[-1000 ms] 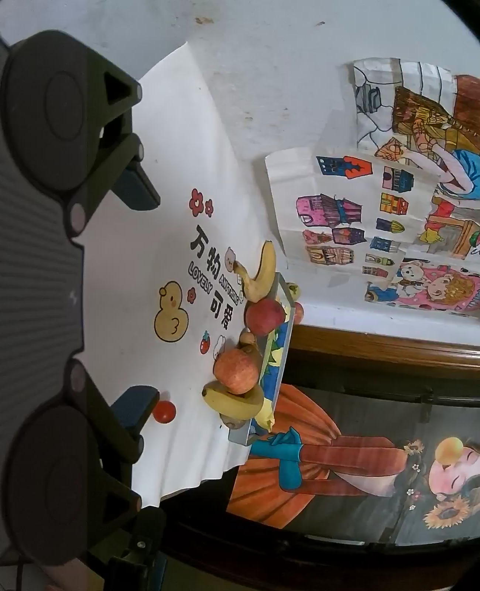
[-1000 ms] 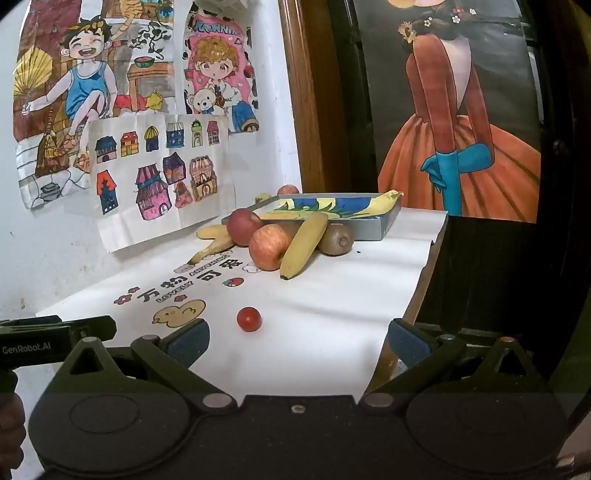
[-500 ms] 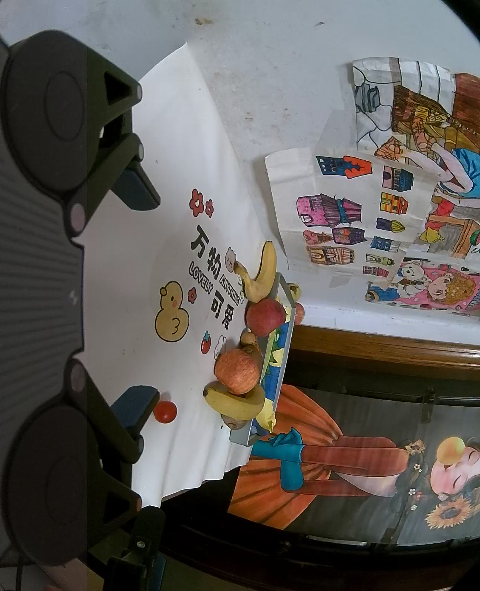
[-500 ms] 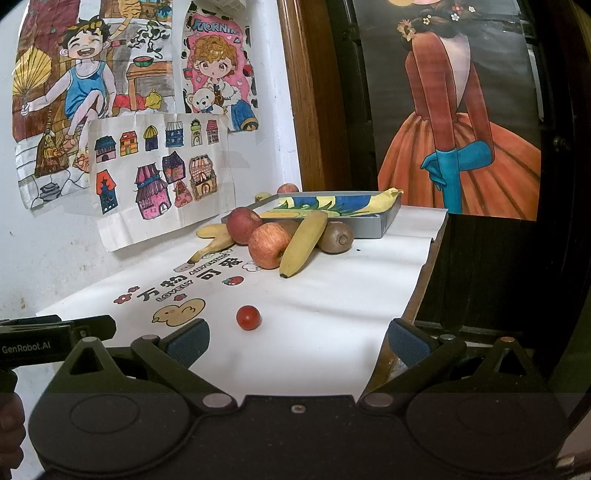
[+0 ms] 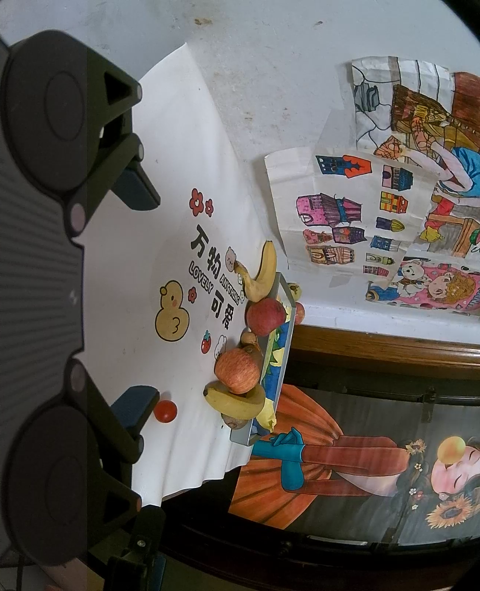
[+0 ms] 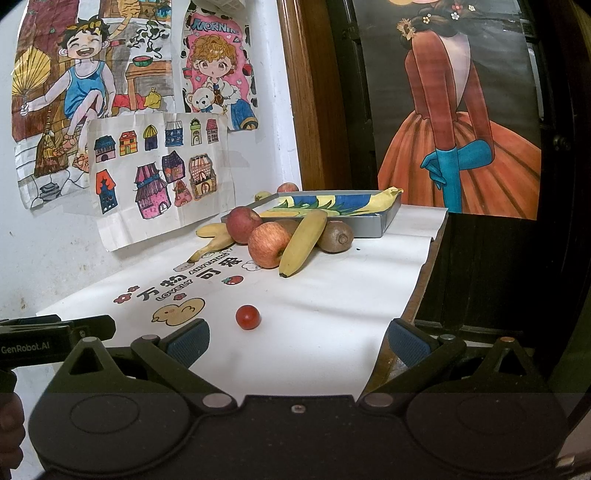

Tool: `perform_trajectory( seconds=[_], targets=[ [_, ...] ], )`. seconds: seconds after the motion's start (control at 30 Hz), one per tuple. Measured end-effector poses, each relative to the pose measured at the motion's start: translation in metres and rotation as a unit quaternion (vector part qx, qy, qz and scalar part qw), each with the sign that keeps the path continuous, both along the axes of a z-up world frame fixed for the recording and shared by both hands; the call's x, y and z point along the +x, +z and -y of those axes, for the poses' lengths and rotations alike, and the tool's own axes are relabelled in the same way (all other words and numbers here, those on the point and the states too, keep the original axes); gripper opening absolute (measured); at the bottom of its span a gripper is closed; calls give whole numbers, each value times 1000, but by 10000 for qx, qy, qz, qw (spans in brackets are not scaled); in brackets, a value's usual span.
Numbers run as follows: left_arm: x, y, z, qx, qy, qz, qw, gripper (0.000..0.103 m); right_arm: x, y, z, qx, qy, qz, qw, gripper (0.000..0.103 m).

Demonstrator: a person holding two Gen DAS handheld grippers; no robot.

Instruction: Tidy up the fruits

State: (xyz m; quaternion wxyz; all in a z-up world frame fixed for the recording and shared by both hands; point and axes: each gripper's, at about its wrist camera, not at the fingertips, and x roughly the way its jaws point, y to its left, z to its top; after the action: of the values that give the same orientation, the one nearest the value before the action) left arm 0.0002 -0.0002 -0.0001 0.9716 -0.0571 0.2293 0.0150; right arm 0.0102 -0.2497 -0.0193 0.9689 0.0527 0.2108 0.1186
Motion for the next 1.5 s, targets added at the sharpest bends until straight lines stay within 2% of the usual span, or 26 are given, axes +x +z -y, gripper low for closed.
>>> perform_trajectory(
  seconds=[0.67, 1.1, 1.3, 1.5],
  targets=[
    [-1, 0, -1, 12, -1, -20, 10000, 103, -2, 3, 1, 13, 0, -34, 10000, 102],
    [5, -4, 0, 71, -11, -70, 9999, 103, 6, -6, 2, 37, 35, -82, 10000, 102],
    [6, 8, -5, 172, -26, -80, 9998, 103, 10, 6, 2, 187, 255, -186, 9993, 102],
    [9, 34, -12, 392, -58, 74, 9992, 103, 17, 39, 7, 302, 609, -39, 9977, 102]
  ],
)
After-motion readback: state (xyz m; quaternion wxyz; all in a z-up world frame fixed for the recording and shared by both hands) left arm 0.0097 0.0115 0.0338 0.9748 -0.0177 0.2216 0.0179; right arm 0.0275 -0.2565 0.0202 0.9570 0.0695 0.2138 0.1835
